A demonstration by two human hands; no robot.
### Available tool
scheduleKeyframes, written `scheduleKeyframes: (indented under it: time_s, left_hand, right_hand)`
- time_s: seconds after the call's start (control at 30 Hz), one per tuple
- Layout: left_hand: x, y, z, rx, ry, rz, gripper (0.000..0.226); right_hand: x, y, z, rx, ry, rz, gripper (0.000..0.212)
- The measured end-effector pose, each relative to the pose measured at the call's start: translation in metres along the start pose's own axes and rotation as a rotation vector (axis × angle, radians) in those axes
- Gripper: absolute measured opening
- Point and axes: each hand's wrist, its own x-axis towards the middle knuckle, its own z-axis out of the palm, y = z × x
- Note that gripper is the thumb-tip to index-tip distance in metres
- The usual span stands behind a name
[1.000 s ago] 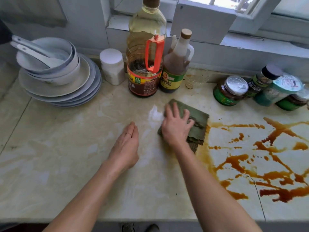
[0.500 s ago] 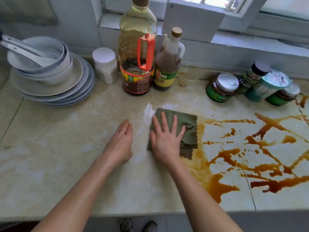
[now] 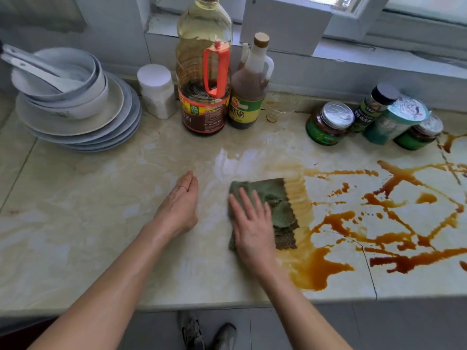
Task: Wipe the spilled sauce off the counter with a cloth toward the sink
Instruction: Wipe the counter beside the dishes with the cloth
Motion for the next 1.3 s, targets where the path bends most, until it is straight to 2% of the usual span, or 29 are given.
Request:
scheduleKeyframes:
  time_s: [0.07, 0.13, 0.27, 0.37, 0.47, 0.53, 0.6, 0.73, 0.8, 0.9, 1.0, 1.07, 1.2, 1.3]
  left_hand:
    - [0.000, 0.000, 0.001, 0.007, 0.004, 0.003, 0.085]
    - [-0.001, -0.001, 0.000, 0.009, -0.003, -0.002, 0.085]
    - [-0.002, -0.002, -0.001, 0.017, -0.003, -0.003, 0.083]
    - [-0.004, 0.001, 0.000, 0.021, 0.021, -0.009, 0.081]
    - [-0.009, 0.008, 0.004, 0.014, 0.082, -0.018, 0.079]
    - [-0.015, 0.015, 0.008, 0.011, 0.121, 0.001, 0.079]
    - [-0.022, 0.026, 0.014, 0.001, 0.132, 0.044, 0.079]
    - [-0.031, 0.040, 0.024, -0.022, 0.124, 0.093, 0.077]
    - [-0.033, 0.044, 0.028, -0.022, 0.120, 0.118, 0.076]
    - [-0.037, 0.052, 0.033, -0.017, 0.095, 0.124, 0.075]
    - [-0.045, 0.059, 0.038, -0.014, 0.090, 0.117, 0.075]
    - [-0.050, 0.061, 0.041, -0.010, 0.097, 0.100, 0.074]
    - [-0.063, 0.069, 0.054, -0.012, 0.109, 0.044, 0.074]
    - [-0.070, 0.077, 0.061, -0.036, 0.117, -0.007, 0.075]
  right_hand:
    - [-0.024, 0.001, 0.002, 0.015, -0.011, -0.185, 0.052]
    - [-0.028, 0.023, -0.002, 0.017, -0.014, -0.273, 0.053]
    - [-0.018, 0.053, -0.016, 0.061, 0.041, -0.034, 0.054]
    - [-0.024, 0.030, -0.011, 0.102, 0.080, 0.066, 0.053]
    - [-0.050, 0.005, -0.002, 0.088, 0.047, -0.096, 0.052]
    - [-0.063, 0.014, -0.004, 0.063, -0.016, -0.246, 0.052]
    - [-0.063, 0.036, -0.010, 0.025, -0.027, -0.296, 0.051]
    - [-0.050, 0.048, -0.014, 0.092, 0.039, 0.003, 0.049]
    - [-0.055, 0.026, -0.008, 0.105, 0.064, 0.034, 0.052]
    - [-0.079, 0.007, -0.003, 0.100, 0.020, -0.190, 0.054]
    - [-0.084, 0.038, -0.016, 0.017, -0.067, -0.417, 0.048]
    - [-0.076, 0.060, -0.023, -0.016, -0.077, -0.406, 0.046]
    - [-0.072, 0.058, -0.025, 0.055, -0.052, -0.243, 0.044]
    - [-0.098, 0.047, -0.023, 0.057, -0.082, -0.376, 0.046]
